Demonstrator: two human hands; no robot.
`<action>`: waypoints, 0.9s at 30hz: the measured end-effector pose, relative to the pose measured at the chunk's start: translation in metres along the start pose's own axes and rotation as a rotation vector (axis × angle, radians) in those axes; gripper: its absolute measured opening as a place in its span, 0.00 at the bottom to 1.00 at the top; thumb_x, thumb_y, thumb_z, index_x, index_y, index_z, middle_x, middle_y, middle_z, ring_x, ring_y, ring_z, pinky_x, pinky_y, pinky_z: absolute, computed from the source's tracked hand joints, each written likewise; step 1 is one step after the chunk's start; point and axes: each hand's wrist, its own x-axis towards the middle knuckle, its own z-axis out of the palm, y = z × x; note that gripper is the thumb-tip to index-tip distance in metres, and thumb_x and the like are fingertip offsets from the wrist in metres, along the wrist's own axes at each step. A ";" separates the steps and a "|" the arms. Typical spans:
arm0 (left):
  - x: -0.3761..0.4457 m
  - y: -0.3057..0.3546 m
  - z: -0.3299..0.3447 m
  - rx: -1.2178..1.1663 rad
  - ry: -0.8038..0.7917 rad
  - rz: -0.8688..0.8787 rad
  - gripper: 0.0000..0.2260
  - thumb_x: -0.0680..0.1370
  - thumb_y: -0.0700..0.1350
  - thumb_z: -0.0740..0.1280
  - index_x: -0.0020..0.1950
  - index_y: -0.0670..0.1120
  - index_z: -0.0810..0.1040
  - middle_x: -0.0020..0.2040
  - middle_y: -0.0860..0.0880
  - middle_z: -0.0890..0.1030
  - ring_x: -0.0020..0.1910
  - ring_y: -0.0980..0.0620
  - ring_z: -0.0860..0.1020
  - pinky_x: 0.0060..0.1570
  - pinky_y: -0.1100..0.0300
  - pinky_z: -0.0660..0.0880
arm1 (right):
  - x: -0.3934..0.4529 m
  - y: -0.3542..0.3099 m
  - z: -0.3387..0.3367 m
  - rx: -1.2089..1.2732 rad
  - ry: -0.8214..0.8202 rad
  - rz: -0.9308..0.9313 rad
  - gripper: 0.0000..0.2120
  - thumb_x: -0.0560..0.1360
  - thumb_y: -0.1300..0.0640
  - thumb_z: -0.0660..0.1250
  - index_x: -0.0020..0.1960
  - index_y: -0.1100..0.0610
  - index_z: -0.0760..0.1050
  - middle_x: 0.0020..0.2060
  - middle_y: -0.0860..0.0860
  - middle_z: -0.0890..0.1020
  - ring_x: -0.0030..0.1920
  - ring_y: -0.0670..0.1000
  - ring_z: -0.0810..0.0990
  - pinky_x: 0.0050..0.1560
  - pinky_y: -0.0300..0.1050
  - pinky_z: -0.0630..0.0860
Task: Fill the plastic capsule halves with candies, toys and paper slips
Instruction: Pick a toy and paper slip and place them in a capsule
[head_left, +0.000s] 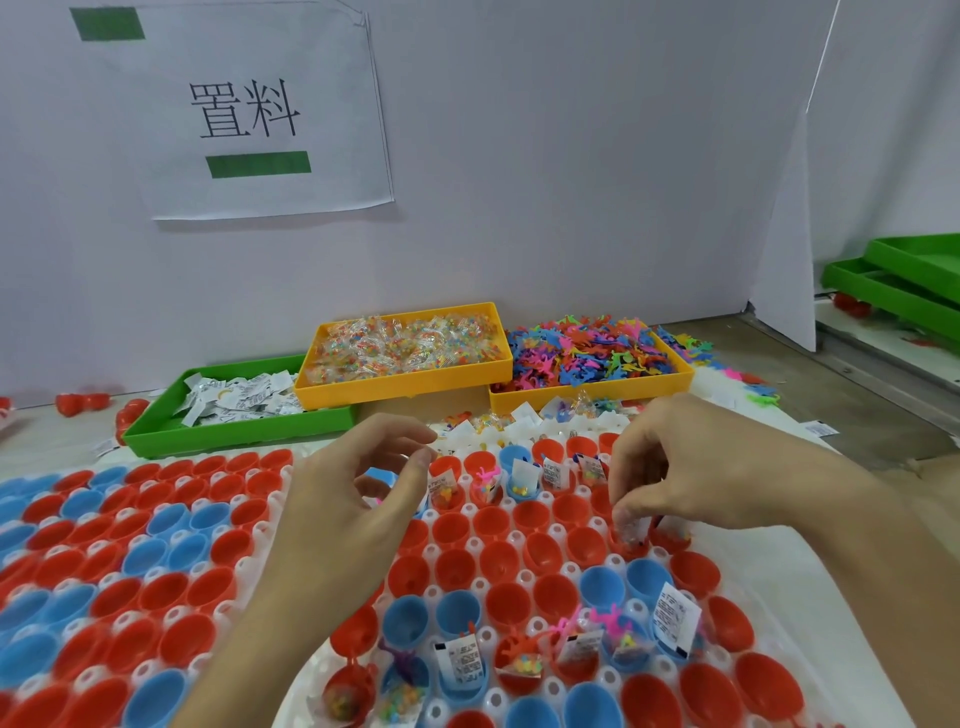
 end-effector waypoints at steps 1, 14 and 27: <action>0.000 0.000 0.000 0.005 -0.001 0.001 0.09 0.76 0.38 0.69 0.47 0.53 0.82 0.41 0.56 0.84 0.45 0.55 0.81 0.39 0.69 0.75 | 0.000 0.001 0.000 0.011 0.007 -0.003 0.07 0.72 0.55 0.77 0.36 0.45 0.84 0.35 0.39 0.85 0.38 0.40 0.83 0.42 0.39 0.81; 0.000 0.000 0.000 0.024 0.004 0.002 0.08 0.77 0.39 0.69 0.47 0.53 0.82 0.41 0.56 0.83 0.45 0.55 0.81 0.40 0.68 0.76 | 0.000 0.004 -0.002 -0.051 0.003 0.005 0.08 0.72 0.55 0.77 0.36 0.45 0.83 0.35 0.39 0.84 0.38 0.41 0.82 0.40 0.35 0.78; 0.005 -0.010 -0.005 0.082 0.053 -0.041 0.09 0.77 0.39 0.69 0.45 0.54 0.81 0.40 0.57 0.84 0.44 0.58 0.81 0.38 0.64 0.76 | 0.006 0.027 -0.011 -0.002 0.291 -0.040 0.11 0.78 0.59 0.68 0.44 0.45 0.84 0.36 0.39 0.84 0.39 0.40 0.81 0.38 0.31 0.72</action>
